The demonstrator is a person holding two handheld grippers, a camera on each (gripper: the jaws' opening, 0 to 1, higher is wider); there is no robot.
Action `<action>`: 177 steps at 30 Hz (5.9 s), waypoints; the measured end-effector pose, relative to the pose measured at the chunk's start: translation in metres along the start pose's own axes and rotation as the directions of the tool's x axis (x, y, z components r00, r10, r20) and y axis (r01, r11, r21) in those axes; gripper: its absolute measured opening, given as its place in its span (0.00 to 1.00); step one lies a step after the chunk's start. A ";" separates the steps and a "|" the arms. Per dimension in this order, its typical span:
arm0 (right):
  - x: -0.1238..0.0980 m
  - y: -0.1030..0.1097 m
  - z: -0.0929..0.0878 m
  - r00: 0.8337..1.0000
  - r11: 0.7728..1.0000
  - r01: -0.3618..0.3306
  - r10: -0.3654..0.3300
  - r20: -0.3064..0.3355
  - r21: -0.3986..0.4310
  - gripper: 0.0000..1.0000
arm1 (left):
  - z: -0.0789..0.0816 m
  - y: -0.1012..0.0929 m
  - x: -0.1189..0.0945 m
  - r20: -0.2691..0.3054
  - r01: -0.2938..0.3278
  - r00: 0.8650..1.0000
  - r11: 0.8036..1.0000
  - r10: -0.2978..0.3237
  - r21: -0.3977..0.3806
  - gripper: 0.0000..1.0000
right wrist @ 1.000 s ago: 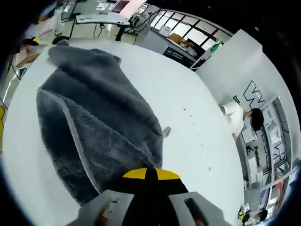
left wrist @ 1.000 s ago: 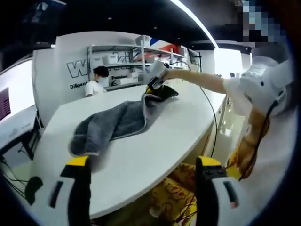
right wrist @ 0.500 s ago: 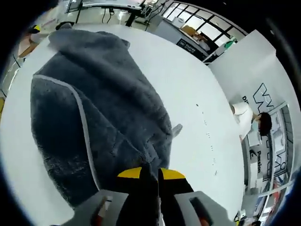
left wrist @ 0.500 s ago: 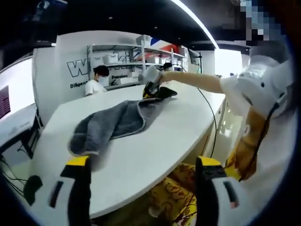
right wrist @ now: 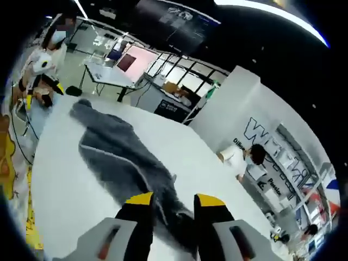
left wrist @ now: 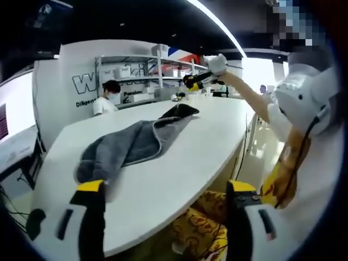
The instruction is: Fold the towel on the table until its edges align and the towel forms a compact rectangular stack.
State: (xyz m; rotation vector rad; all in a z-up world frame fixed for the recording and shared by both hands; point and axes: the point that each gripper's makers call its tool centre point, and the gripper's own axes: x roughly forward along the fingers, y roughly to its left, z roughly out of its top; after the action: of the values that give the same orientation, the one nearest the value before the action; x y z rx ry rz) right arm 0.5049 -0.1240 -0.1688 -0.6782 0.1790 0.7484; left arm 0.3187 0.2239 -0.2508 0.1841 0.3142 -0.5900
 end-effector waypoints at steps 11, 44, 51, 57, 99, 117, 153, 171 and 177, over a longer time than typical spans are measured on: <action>-0.108 0.097 -0.081 0.997 0.965 0.057 -0.041 -0.067 0.254 0.42 | -0.003 0.004 0.003 -0.001 -0.006 1.000 1.000 0.006 0.000 0.97; -0.131 0.121 -0.096 0.987 0.920 0.142 -0.106 -0.117 0.366 0.99 | -0.009 0.003 -0.015 -0.008 -0.029 1.000 1.000 0.029 0.005 0.98; -0.132 0.116 -0.098 0.984 0.916 0.159 -0.118 -0.132 0.367 0.99 | -0.009 0.001 -0.015 -0.005 -0.019 1.000 1.000 0.019 0.005 0.98; -0.125 0.111 -0.093 0.986 0.925 0.149 -0.110 -0.127 0.350 0.98 | -0.011 0.001 -0.018 -0.003 -0.024 1.000 1.000 0.024 0.002 0.98; 0.169 0.001 -0.083 0.918 0.979 -0.193 0.202 -0.341 0.063 0.25 | -0.015 0.005 -0.018 -0.008 -0.057 0.998 0.998 0.056 -0.022 0.97; 0.148 -0.014 -0.102 0.911 0.982 -0.174 0.130 -0.391 -0.079 0.02 | -0.015 0.007 -0.015 -0.015 -0.050 0.999 0.998 0.049 -0.029 0.97; -0.156 0.035 -0.198 0.906 0.997 0.071 -0.054 -0.420 0.023 0.02 | -0.005 -0.010 0.005 -0.014 0.039 0.999 0.999 -0.039 0.020 0.97; -0.175 0.023 -0.251 0.874 0.980 0.186 -0.136 -0.467 0.063 0.02 | -0.005 -0.013 0.002 -0.023 0.032 0.999 0.999 -0.031 0.025 0.97; -0.179 0.016 -0.251 0.866 0.976 0.214 -0.170 -0.470 0.041 0.02 | -0.005 -0.013 0.003 -0.027 0.027 0.999 0.999 -0.027 0.025 0.97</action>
State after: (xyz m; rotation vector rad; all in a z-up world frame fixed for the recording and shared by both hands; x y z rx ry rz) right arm 0.3845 -0.3746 -0.3032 -0.7673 0.5746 0.3711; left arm 0.3125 0.2136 -0.2577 0.2124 0.3360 -0.6187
